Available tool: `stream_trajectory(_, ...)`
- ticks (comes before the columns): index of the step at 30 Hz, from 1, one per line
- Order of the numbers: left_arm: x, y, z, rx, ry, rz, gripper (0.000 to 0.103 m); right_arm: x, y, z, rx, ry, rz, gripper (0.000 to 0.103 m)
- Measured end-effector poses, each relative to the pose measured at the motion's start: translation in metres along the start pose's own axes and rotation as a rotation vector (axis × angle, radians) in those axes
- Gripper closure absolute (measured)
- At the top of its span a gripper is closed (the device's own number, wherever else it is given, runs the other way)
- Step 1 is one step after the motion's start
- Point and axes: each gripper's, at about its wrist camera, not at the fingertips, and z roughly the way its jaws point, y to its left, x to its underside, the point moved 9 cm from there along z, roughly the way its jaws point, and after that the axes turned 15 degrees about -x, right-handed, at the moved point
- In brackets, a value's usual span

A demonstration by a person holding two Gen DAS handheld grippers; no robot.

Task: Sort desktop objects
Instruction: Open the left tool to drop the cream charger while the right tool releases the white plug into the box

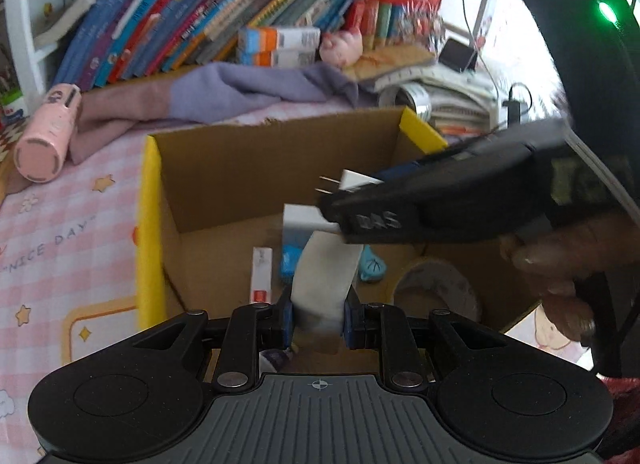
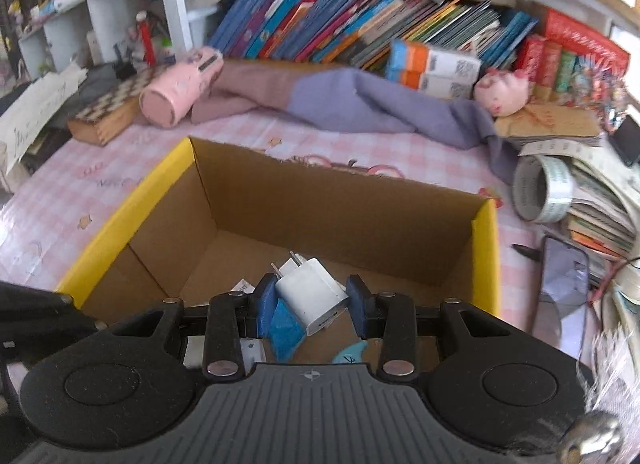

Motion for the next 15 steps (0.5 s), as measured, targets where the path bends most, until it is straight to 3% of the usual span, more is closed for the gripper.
stream_trajectory(15, 0.005, -0.014, 0.024, -0.013, 0.086, 0.017, 0.082, 0.004, -0.018, 0.032, -0.048, 0.126, 0.018, 0.068)
